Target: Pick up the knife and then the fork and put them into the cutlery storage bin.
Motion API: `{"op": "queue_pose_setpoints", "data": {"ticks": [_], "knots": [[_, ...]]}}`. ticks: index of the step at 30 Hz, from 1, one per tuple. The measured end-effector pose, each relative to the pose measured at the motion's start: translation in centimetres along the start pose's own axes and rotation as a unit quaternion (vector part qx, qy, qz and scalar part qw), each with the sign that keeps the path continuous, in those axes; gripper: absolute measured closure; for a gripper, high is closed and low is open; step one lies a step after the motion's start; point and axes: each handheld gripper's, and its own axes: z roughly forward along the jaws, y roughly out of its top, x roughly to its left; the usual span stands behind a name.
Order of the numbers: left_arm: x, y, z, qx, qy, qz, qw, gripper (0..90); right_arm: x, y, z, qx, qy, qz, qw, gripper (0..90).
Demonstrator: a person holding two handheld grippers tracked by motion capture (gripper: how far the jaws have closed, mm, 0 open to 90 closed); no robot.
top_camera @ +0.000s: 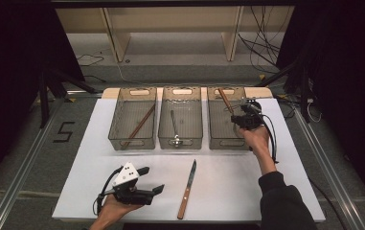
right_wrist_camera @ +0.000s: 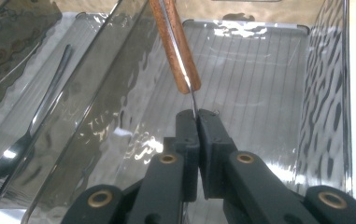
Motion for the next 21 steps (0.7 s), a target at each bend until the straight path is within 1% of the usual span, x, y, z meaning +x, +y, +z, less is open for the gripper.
{"op": "queue_pose_setpoints", "data": {"ticks": [2,3,4,5,6,8,12,17,21], "knots": [[0.0,0.0,0.0,0.0,0.0,0.0,1.0,16.3,0.0,-0.1,0.1,0.003,0.001,0.001,1.0,86.3],[0.0,0.0,0.0,0.0,0.0,0.0,1.0,16.3,0.0,-0.1,0.1,0.006,0.001,-0.001,1.0,84.1],[0.0,0.0,0.0,0.0,0.0,-0.001,1.0,16.2,-0.1,-0.1,0.2,0.01,0.005,0.002,0.9999,78.5],[0.0,0.0,0.0,0.0,0.0,-0.001,1.0,16.2,-0.1,-0.1,0.2,0.012,0.012,0.004,0.9998,70.4],[0.0,0.0,0.0,0.0,0.0,-0.002,1.0,16.1,-0.1,0.0,0.1,0.012,0.019,0.006,0.9997,64.4],[0.0,0.0,0.0,0.0,0.001,-0.002,1.0,16.1,0.0,0.1,-0.2,0.006,0.032,0.009,0.9994,59.5],[0.0,0.0,0.1,0.002,0.002,-0.002,1.0,16.1,0.3,0.3,-0.8,-0.003,0.042,0.0,0.9991,53.9],[0.0,0.0,0.1,0.006,0.001,-0.002,1.0,16.1,0.7,0.2,-1.5,-0.01,0.048,-0.011,0.9987,48.2],[0.0,0.0,0.1,0.006,0.001,-0.003,1.0,16.1,1.3,0.0,-2.6,-0.029,0.061,-0.025,0.9974,44.9]]}}
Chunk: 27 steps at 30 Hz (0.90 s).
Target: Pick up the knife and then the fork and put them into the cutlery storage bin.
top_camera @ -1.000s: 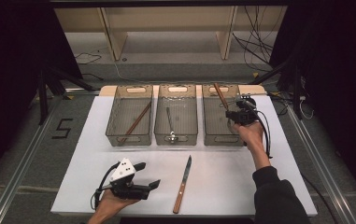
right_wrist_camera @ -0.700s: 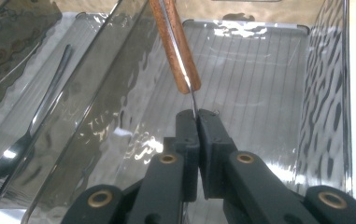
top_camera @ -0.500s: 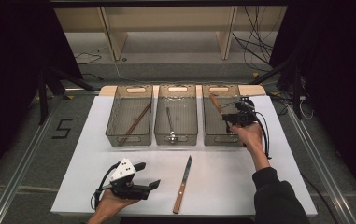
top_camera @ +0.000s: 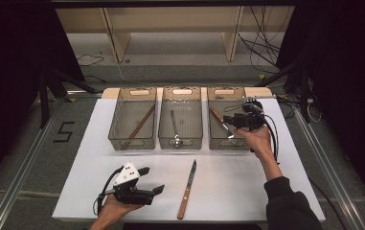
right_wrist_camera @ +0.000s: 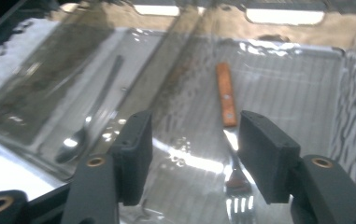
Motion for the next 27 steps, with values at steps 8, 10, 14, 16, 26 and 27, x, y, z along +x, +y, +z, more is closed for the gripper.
{"op": "queue_pose_setpoints", "data": {"ticks": [8,10,14,16,26,27], "knots": [[-0.1,0.0,0.1,0.003,0.0,0.001,1.0,16.1,2.1,-1.3,-2.2,-0.032,0.035,-0.043,0.9979,39.7],[-0.1,0.0,0.1,0.004,0.001,0.001,1.0,16.1,2.7,-2.0,-2.9,-0.037,0.044,-0.056,0.9968,38.4],[-0.2,0.0,0.2,0.004,0.001,-0.001,1.0,16.1,3.6,-3.4,-3.9,-0.047,0.054,-0.079,0.9944,36.1],[-0.3,0.1,0.2,0.003,-0.002,-0.001,1.0,16.1,4.0,-4.3,-4.4,-0.05,0.062,-0.084,0.9933,35.1],[-2.1,0.9,1.1,0.013,-0.029,-0.005,0.9995,16.2,4.6,-9.4,-5.2,-0.074,0.093,-0.098,0.9881,32.7],[-2.3,1.0,1.2,0.018,-0.031,-0.005,0.9993,16.8,4.6,-9.7,-5.2,-0.076,0.096,-0.098,0.9877,32.7]]}}
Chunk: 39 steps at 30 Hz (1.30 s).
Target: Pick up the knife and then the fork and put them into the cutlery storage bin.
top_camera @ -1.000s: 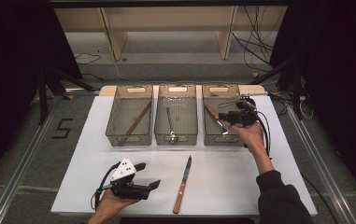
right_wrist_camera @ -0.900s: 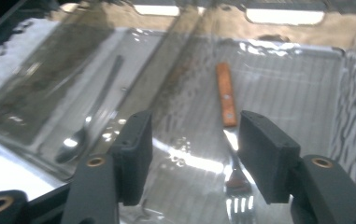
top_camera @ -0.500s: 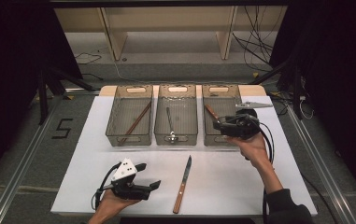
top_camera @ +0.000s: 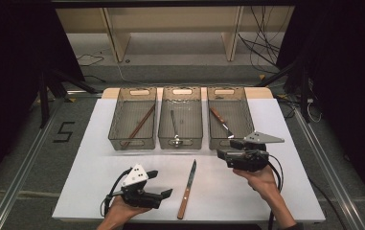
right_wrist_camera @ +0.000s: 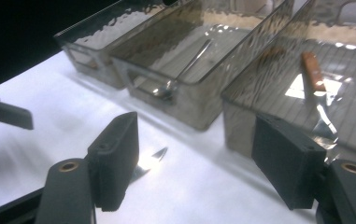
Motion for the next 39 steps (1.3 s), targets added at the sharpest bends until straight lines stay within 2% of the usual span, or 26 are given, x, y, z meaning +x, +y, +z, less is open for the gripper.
{"op": "queue_pose_setpoints", "data": {"ticks": [5,11,16,20,23,30,31,35,39], "knots": [[-0.9,0.4,0.7,0.007,-0.026,0.009,0.9996,31.2,0.5,-1.8,-0.4,0.001,0.001,-0.008,1.0,32.8],[-1.9,1.1,1.6,0.022,-0.049,0.017,0.9984,55.3,0.8,-3.2,-1.1,-0.012,0.003,-0.002,0.9999,31.6],[-2.8,1.5,2.7,0.045,-0.067,0.032,0.9962,75.8,1.1,-4.1,-1.9,-0.029,0.007,0.001,0.9996,30.1],[-3.5,1.6,3.6,0.067,-0.082,0.041,0.9935,87.0,1.4,-4.8,-2.5,-0.037,0.012,0.002,0.9993,30.0],[-4.1,1.5,4.2,0.083,-0.096,0.048,0.9907,89.1,1.6,-5.2,-2.6,-0.036,0.011,0.002,0.9993,30.0],[-5.2,0.6,5.2,0.12,-0.11,0.059,0.9849,89.3,1.8,-5.8,-2.7,-0.028,0.013,0.006,0.9995,30.1],[-5.3,0.5,5.3,0.128,-0.113,0.06,0.9835,89.2,1.8,-5.8,-2.7,-0.029,0.012,0.003,0.9995,30.1],[-5.6,0.0,5.7,0.151,-0.109,0.071,0.98,89.3,1.9,-5.9,-2.7,-0.029,0.013,0.003,0.9995,30.1],[-5.6,-0.2,5.7,0.164,-0.107,0.074,0.9779,89.3,1.9,-5.9,-2.8,-0.029,0.014,0.004,0.9995,30.1]]}}
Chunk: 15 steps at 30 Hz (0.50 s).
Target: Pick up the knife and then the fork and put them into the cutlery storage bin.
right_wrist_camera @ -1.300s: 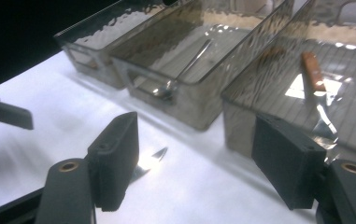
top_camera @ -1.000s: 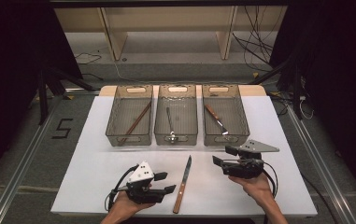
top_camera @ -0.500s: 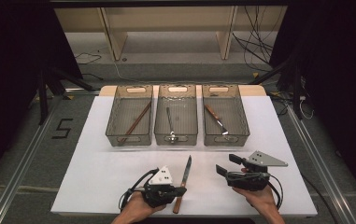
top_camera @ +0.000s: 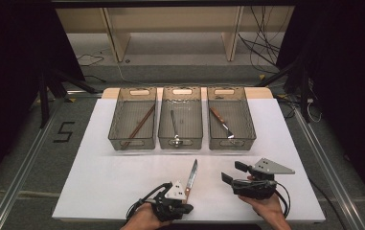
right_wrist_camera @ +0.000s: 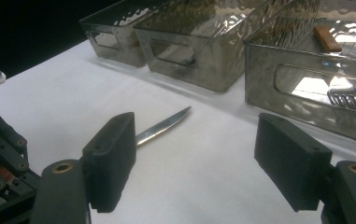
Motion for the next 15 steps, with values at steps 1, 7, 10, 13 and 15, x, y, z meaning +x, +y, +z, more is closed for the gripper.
{"op": "queue_pose_setpoints", "data": {"ticks": [1,7,10,13,15], "knots": [[0.0,0.0,-0.1,0.002,0.001,0.0,1.0,89.3,0.0,0.0,0.0,0.0,0.0,0.0,1.0,30.2],[0.7,-0.3,-0.7,0.008,0.019,-0.005,0.9998,89.3,0.0,0.0,0.0,0.001,0.0,0.0,1.0,30.3],[1.5,-0.6,-1.2,0.008,0.022,-0.017,0.9996,89.2,0.0,0.0,-0.1,-0.002,-0.001,0.001,1.0,30.3],[1.9,-0.7,-1.4,0.007,0.024,-0.022,0.9994,89.2,0.0,0.0,-0.1,0.0,-0.001,0.0,1.0,30.5],[2.1,-0.8,-1.5,0.006,0.022,-0.026,0.9994,89.1,0.0,0.0,-0.1,-0.001,0.0,0.0,1.0,30.5]]}}
